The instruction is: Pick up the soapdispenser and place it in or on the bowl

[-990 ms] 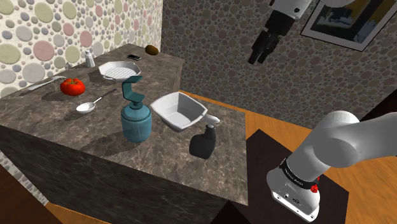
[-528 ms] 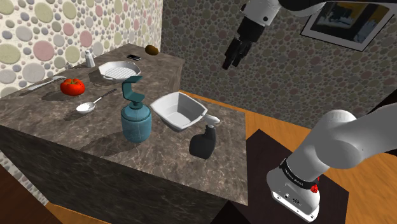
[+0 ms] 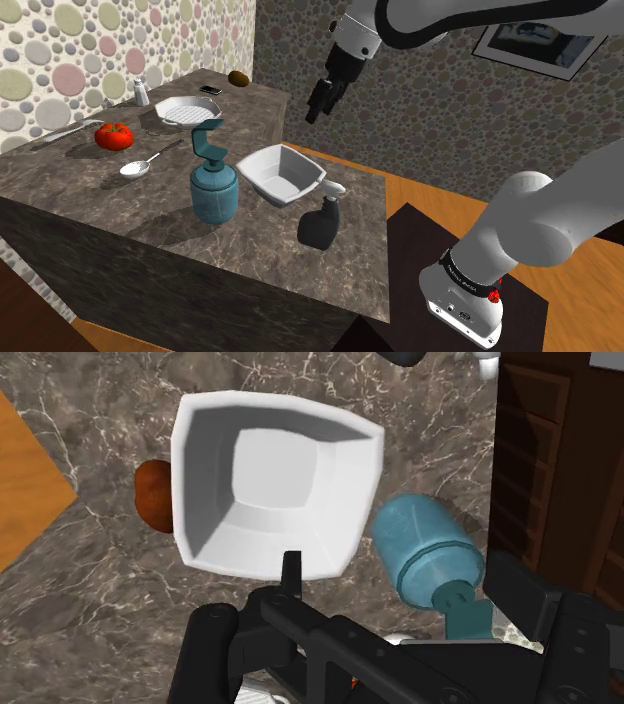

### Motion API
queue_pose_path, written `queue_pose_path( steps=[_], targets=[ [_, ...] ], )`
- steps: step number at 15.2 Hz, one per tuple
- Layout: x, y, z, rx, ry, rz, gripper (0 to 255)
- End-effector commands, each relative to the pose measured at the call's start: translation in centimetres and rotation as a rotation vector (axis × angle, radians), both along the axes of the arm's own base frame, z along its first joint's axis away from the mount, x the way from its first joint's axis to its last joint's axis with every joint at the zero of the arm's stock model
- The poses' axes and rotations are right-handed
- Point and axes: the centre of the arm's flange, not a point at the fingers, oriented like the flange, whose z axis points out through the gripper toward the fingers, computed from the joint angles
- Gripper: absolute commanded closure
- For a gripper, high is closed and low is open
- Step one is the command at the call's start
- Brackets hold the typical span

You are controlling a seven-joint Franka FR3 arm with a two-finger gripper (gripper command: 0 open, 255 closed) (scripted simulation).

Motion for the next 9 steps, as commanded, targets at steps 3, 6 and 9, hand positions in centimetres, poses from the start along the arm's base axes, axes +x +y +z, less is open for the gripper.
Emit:
queue_pose_path(
  steps=[3, 6, 9],
  targets=[
    [2.2, 4.1, -2.0, -0.008, -0.031, 0.068, 0],
    [3.9, 7.2, -3.5, -0.015, -0.053, 0.118, 0],
    [5.5, 10.4, -5.0, -0.021, -0.075, 0.168, 0]
  ],
)
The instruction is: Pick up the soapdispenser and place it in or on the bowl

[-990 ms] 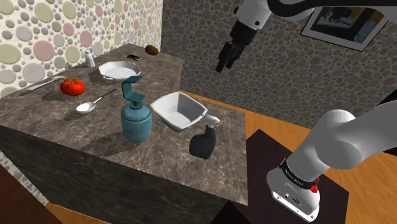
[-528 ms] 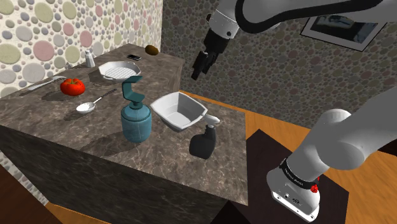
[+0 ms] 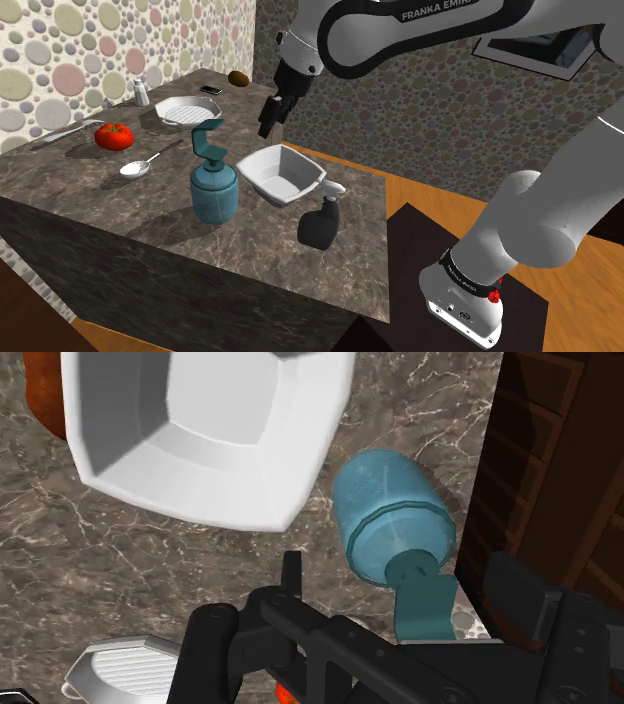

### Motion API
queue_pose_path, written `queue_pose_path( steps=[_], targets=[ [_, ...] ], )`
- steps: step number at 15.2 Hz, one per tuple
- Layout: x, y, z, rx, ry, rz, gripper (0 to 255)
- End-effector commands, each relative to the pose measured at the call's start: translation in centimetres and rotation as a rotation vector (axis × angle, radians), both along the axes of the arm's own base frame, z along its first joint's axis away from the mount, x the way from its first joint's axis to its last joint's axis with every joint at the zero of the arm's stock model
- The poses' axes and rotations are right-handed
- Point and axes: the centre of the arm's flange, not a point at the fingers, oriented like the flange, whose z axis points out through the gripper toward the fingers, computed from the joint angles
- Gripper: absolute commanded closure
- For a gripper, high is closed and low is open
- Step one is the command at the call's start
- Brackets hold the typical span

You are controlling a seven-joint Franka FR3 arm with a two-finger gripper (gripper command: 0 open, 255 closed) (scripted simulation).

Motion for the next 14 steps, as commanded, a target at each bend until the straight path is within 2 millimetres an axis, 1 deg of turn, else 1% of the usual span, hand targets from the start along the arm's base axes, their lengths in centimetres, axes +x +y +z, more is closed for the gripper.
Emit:
queue_pose_path(
  steps=[1, 7, 14],
  targets=[
    [0.9, 2.4, -1.4, -0.003, -0.015, 0.035, 0],
    [3.6, 9.0, -4.4, -0.017, -0.059, 0.135, 0],
    [4.5, 9.6, -7.9, -0.017, -0.059, 0.135, 0]
  ],
)
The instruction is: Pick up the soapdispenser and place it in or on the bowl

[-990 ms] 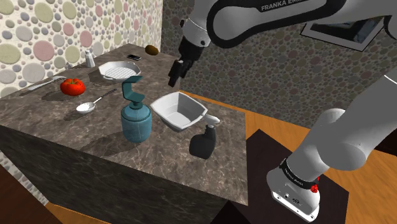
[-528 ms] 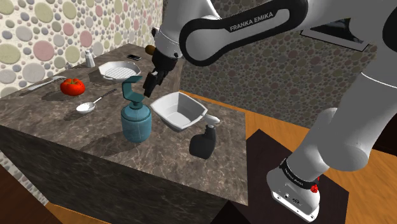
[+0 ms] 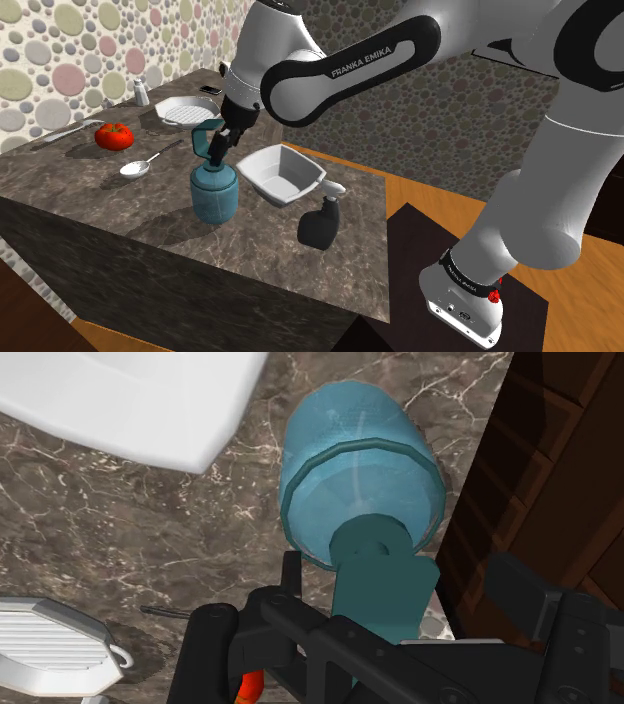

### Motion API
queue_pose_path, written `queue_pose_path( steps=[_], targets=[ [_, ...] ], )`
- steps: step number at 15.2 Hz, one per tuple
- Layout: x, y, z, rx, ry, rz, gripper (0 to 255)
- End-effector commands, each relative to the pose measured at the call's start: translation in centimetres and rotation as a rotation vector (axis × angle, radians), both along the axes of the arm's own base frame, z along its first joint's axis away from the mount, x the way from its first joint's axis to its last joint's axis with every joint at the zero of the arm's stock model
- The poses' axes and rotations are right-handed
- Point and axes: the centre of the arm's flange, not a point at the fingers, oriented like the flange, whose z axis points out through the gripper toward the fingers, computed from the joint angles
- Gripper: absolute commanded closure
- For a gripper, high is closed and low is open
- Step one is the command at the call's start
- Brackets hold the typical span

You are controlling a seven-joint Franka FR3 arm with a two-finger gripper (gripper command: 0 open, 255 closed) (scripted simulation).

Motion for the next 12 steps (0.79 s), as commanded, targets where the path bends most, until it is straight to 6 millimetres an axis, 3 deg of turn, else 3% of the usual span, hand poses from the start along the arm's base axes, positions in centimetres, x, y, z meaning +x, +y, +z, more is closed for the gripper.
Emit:
queue_pose_path(
  steps=[1, 9, 10, 12],
  targets=[
    [0.24, 0.18, -0.75, 0.000, 0.000, 0.000, 0],
    [0.24, 0.18, -0.75, 0.000, 0.000, 0.000, 0],
    [0.24, 0.18, -0.75, 0.000, 0.000, 0.000, 255],
    [0.24, 0.18, -0.75, 0.000, 0.000, 0.000, 255]
  ],
)
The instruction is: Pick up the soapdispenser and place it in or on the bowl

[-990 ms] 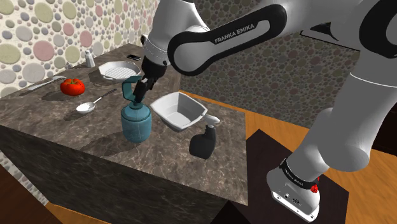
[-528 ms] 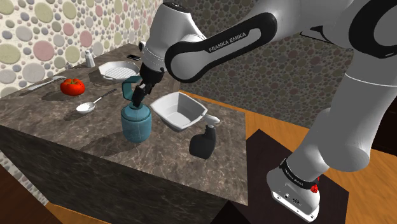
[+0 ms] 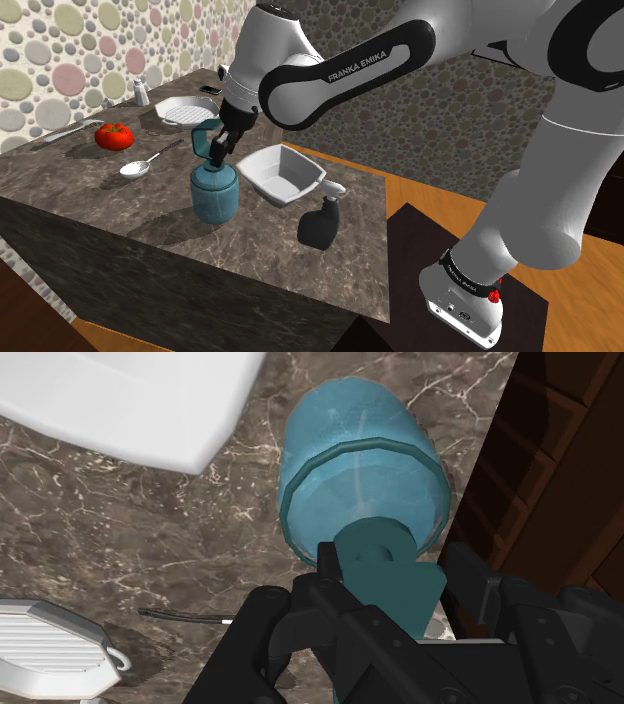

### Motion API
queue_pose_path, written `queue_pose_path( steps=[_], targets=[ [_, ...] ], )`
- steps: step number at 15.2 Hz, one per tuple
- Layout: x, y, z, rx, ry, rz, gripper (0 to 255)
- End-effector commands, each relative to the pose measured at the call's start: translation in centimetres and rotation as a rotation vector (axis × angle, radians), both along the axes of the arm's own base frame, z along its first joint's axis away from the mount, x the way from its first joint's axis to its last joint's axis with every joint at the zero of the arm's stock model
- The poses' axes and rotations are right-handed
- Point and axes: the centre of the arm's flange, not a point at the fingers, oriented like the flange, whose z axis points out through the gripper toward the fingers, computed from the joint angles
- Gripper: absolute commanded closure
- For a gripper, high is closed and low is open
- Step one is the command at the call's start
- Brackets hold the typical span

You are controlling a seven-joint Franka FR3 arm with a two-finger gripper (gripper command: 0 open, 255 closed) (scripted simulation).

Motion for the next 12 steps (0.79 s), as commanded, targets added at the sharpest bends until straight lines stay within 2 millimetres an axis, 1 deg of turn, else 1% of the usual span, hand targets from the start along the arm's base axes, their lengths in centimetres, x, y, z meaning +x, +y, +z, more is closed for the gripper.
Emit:
queue_pose_path(
  steps=[1, 7, 12],
  targets=[
    [0.0, 0.0, 0.0, 0.000, 0.001, 0.000, 255],
    [0.0, 0.0, 0.0, 0.000, 0.001, 0.000, 255],
    [0.0, 0.0, 2.6, 0.000, 0.001, 0.000, 255]
  ],
)
